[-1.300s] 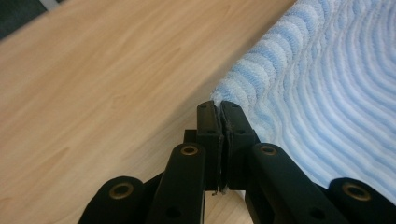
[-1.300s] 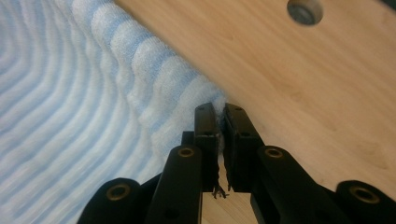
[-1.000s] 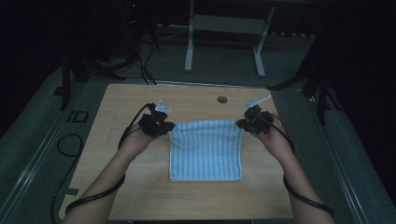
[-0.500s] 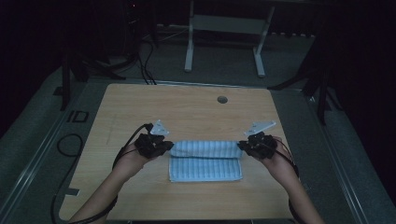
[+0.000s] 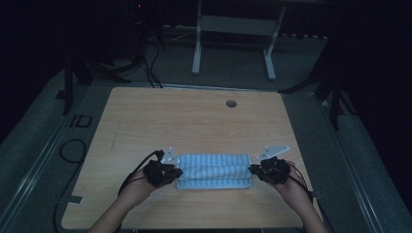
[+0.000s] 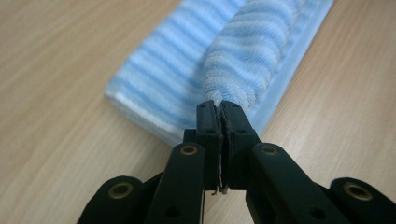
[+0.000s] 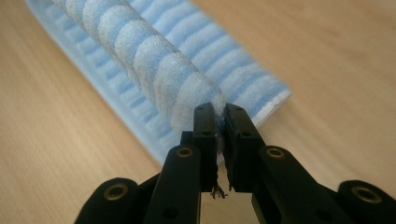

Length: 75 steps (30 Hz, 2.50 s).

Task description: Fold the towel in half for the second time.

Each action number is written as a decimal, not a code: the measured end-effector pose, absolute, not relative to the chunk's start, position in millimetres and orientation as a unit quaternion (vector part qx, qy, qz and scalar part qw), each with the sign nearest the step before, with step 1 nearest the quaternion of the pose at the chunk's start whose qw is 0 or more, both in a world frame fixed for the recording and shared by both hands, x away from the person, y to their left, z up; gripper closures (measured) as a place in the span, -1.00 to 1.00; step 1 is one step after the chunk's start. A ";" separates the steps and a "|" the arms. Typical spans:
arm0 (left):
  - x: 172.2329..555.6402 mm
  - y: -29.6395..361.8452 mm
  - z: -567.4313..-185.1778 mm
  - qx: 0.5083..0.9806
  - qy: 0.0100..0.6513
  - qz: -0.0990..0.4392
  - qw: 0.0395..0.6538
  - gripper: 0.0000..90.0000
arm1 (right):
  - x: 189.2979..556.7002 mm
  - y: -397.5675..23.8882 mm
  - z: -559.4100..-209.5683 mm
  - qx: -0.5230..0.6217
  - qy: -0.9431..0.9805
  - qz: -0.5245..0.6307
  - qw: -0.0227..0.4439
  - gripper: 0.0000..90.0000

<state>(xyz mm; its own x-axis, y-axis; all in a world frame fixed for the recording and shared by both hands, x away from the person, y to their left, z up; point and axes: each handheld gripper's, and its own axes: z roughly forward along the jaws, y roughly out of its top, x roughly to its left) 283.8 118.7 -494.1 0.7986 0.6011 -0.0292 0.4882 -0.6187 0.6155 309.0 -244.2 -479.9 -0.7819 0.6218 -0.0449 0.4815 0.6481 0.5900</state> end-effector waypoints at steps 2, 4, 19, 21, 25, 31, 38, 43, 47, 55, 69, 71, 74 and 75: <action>282.0 118.4 -502.9 0.897 0.307 0.082 0.308 0.93 | 306.4 -243.6 -487.4 0.308 0.902 0.280 0.116 0.84; 279.6 117.7 -512.0 0.900 0.306 0.067 0.304 0.92 | 304.0 -243.5 -493.7 0.311 0.903 0.278 0.105 0.82; 284.4 125.8 -487.4 0.893 0.318 0.095 0.305 -0.04 | 298.4 -244.8 -461.3 0.303 0.893 0.309 0.121 0.46; 290.1 119.8 -490.5 0.893 0.316 0.087 0.309 -0.05 | 303.2 -236.7 -462.5 0.299 0.893 0.316 0.113 0.61; 297.7 101.2 -505.9 0.900 0.305 0.079 0.300 -0.12 | 311.0 -212.2 -479.8 0.284 0.902 0.308 0.099 0.65; 308.8 90.8 -530.3 0.903 0.331 0.061 0.266 -0.41 | 319.4 -198.0 -513.0 0.289 0.913 0.271 0.100 0.37; 309.2 98.2 -536.9 0.906 0.326 0.044 0.267 -0.54 | 324.1 -226.0 -529.8 0.315 0.905 0.281 0.057 0.04; 314.1 99.0 -537.7 0.908 0.318 0.041 0.269 -0.54 | 327.4 -225.7 -531.5 0.312 0.906 0.281 0.054 0.03; 321.6 101.7 -537.2 0.908 0.319 0.049 0.265 -0.55 | 334.2 -219.9 -530.9 0.312 0.908 0.274 0.059 0.03; 352.3 124.8 -538.6 0.899 0.345 0.055 0.265 -0.58 | 372.6 -198.6 -531.3 0.311 0.908 0.277 0.052 0.03; 395.9 148.8 -538.1 0.894 0.359 0.057 0.261 -0.59 | 414.3 -171.3 -530.1 0.326 0.904 0.272 0.040 -0.05; 396.2 149.5 -538.6 0.893 0.360 0.054 0.263 -0.59 | 415.0 -170.0 -529.9 0.327 0.905 0.271 0.033 -0.13; 395.6 150.0 -537.0 0.893 0.359 0.054 0.264 -0.59 | 414.4 -167.8 -528.8 0.323 0.908 0.264 0.033 -0.17; 395.2 150.2 -535.5 0.893 0.359 0.053 0.265 -0.59 | 414.1 -167.1 -528.0 0.326 0.907 0.263 0.032 -0.17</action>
<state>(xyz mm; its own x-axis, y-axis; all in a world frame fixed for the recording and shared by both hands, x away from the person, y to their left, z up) 395.2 150.2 -535.5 0.7373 0.6687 -0.0960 0.6128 -0.6021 0.5118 414.1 -167.1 -528.0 -0.7847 0.6094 0.1129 0.5756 0.6490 0.4975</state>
